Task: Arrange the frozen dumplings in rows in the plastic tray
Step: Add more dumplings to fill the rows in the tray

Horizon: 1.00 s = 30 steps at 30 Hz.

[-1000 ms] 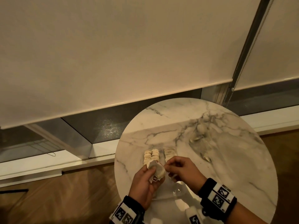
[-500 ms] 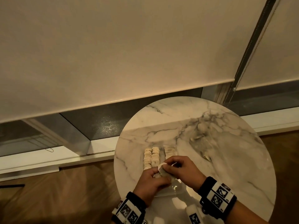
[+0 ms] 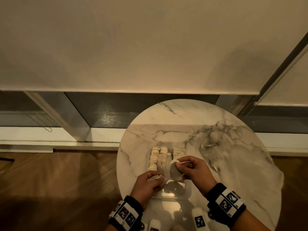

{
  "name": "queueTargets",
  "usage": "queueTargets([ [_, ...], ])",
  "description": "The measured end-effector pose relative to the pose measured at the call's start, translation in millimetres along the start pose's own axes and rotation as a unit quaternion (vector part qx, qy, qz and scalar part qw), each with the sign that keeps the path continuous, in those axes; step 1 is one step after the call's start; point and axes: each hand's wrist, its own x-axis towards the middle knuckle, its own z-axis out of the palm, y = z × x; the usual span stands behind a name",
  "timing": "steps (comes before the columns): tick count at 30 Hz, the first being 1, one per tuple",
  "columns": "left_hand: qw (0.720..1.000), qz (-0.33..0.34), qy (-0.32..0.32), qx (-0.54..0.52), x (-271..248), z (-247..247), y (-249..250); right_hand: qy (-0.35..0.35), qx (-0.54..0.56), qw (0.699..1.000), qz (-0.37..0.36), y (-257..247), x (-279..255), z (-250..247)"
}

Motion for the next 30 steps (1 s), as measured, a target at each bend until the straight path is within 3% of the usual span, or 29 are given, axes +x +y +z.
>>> queueTargets([
  [8, 0.989, -0.019, 0.099, -0.104, 13, -38, -5, -0.006, -0.093, 0.994, 0.062, 26, 33, 12],
  [12, 0.980, -0.011, 0.132, -0.149, 17, -57, -2, -0.029, -0.217, 0.969, 0.110, 53, 59, 20],
  [18, 0.969, 0.001, 0.147, -0.198, 20, -83, 0, -0.030, -0.296, 0.946, 0.130, 86, 90, 30],
  [24, 0.965, 0.013, 0.144, -0.217, 16, -96, 1, 0.043, -0.300, 0.947, 0.105, 90, 101, 44],
  [30, 0.967, 0.015, 0.138, -0.215, 9, -101, 0, 0.045, -0.230, 0.963, 0.134, 97, 108, 45],
])
